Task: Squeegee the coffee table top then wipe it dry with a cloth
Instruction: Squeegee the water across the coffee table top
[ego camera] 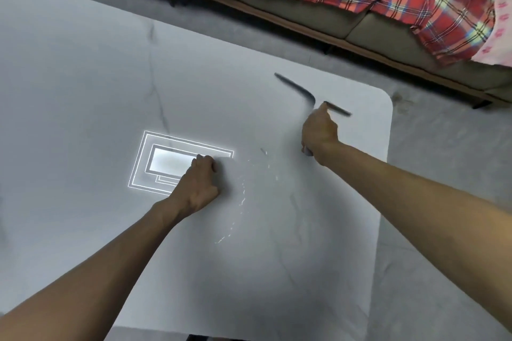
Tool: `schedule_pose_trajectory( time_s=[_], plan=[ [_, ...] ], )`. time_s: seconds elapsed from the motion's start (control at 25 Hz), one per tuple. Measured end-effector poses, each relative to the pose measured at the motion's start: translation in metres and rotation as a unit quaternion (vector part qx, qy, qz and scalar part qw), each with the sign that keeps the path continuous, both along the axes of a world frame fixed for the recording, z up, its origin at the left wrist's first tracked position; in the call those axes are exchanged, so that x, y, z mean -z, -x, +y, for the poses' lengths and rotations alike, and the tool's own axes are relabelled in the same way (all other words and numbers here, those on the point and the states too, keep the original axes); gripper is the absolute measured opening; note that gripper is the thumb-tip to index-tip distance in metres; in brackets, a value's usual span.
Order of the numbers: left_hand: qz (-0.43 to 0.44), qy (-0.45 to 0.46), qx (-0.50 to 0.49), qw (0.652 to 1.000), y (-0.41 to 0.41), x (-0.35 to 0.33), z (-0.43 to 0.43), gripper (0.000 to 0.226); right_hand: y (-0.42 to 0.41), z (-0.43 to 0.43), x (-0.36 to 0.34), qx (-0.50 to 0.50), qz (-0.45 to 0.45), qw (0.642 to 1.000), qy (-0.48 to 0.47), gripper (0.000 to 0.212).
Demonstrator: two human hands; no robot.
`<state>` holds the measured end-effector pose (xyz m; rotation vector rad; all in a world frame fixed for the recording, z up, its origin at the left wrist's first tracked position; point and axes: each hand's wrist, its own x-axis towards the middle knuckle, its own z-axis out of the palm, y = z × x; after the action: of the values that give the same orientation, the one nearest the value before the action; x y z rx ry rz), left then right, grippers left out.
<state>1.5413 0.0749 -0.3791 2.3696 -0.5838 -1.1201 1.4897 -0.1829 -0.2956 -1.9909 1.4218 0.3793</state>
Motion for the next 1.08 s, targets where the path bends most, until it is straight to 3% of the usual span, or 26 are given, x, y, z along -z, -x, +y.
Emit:
schedule_pose_trajectory(
  time_s=[0.08,0.28,0.56,0.76,0.92,1.0,1.08],
  plan=[
    [-0.021,0.005,0.008,1.0,0.01,0.002,0.023,0.027,0.007,0.046,0.001,-0.069,-0.014,0.997,-0.023,0.057],
    [-0.047,-0.012,0.041,0.998,0.047,0.0,0.079,0.034,0.085,0.1,0.006,-0.2,-0.001,0.98,0.001,0.051],
    [0.013,-0.081,0.103,0.991,0.087,-0.012,0.13,0.04,0.206,0.097,-0.015,-0.257,0.073,0.963,0.039,0.046],
    [0.041,-0.122,0.149,0.98,0.098,-0.012,0.143,0.035,0.251,0.094,-0.033,-0.243,0.119,0.961,0.05,0.046],
    [0.064,-0.127,0.129,0.981,0.096,-0.014,0.138,0.043,0.259,0.099,-0.055,-0.185,0.089,0.976,0.075,0.046],
    [0.067,-0.097,0.085,0.989,0.094,-0.018,0.142,0.039,0.253,0.114,-0.062,-0.268,0.086,0.957,0.073,0.047],
    [0.023,-0.049,-0.032,0.998,0.087,-0.022,0.158,0.029,0.236,0.138,-0.06,-0.398,0.088,0.912,0.05,0.051]
  ],
)
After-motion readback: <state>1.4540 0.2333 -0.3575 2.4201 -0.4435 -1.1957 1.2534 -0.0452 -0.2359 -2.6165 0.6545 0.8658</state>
